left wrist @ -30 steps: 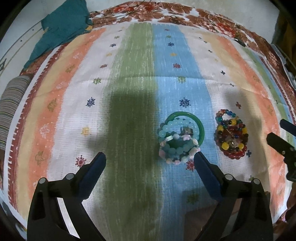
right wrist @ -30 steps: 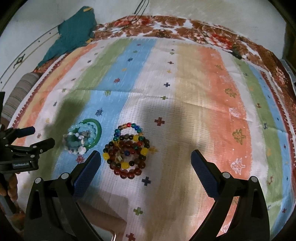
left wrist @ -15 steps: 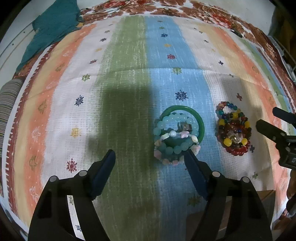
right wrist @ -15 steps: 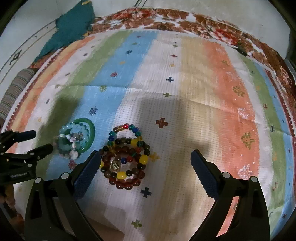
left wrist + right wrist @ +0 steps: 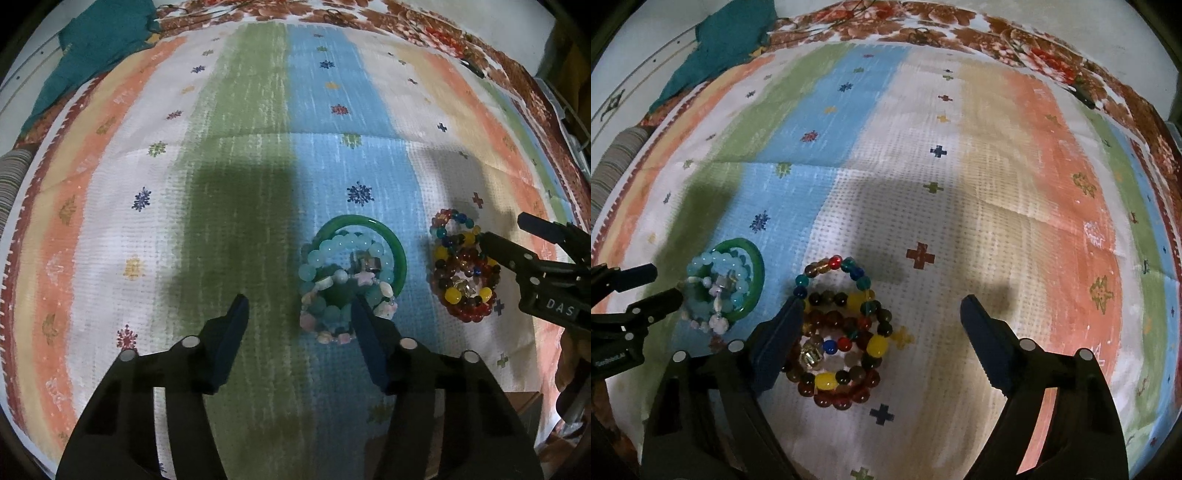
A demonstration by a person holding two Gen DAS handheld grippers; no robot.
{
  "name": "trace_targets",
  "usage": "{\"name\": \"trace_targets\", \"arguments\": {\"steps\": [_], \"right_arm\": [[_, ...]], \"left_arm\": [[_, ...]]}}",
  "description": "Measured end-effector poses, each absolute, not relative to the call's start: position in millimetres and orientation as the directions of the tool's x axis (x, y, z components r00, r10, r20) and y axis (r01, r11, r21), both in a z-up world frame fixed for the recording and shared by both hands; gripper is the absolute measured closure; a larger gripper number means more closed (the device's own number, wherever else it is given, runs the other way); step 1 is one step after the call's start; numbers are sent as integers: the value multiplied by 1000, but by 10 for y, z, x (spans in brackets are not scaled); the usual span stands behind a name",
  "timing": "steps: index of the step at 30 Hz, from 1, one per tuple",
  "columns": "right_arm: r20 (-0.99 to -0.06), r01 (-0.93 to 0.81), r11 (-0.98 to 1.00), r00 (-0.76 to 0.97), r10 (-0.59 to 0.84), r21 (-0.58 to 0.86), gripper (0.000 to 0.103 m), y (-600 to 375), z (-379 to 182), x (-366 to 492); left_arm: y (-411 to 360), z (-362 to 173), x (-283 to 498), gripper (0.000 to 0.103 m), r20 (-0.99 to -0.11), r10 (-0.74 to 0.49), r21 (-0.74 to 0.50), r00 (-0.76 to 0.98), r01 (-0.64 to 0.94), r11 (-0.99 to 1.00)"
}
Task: Organize jewelry
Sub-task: 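Grasp the pale bead bracelet with the left tool while the right tool grasps the multicolour bead bracelet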
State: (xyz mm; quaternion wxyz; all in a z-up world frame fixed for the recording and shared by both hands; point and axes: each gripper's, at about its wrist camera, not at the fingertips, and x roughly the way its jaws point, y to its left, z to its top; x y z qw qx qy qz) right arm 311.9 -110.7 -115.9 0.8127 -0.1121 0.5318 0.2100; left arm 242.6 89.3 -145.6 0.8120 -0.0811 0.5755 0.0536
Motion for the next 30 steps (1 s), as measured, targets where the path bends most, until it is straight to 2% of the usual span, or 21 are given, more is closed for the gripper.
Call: {"name": "trace_targets", "arguments": {"steps": [3,4,7,11,14,19,26,29,30], "right_arm": [[-915,-460,887,337,221,45,17,-1097,-1203,3155],[-917,-459,887,333,221,47,18,-1094,-1216,3167],[-919,-462,885,319,231,62,25,-1074,-1245,3197],[-924,-469,880,297,239,77,37,-1044,-1312,3233],[-932,-468,880,277,233,81,49,-1023,-1378,3256],[-932,-468,877,260,252,106,62,-1008,-1384,3258],[-929,-480,867,245,277,132,77,-989,-1381,3248],[-926,-484,865,248,284,135,92,-986,-1360,3247],[-928,-483,867,256,272,121,92,-984,-1352,3244]], "left_arm": [[881,-1483,2441,51,-945,-7,-68,328,-175,982],[884,-1489,2446,58,-945,-8,-69,326,-175,982],[882,-1513,2455,69,-948,-18,-77,318,-174,982],[853,-1549,2451,72,-952,-15,-69,307,-165,984],[865,-1572,2454,79,-953,-14,-67,303,-167,984],[901,-1619,2447,91,-957,-23,-76,290,-172,982],[915,-1620,2459,93,-955,-26,-81,294,-177,981],[907,-1579,2470,93,-952,-24,-81,304,-177,981],[907,-1563,2466,93,-951,-23,-82,308,-177,981]]}}
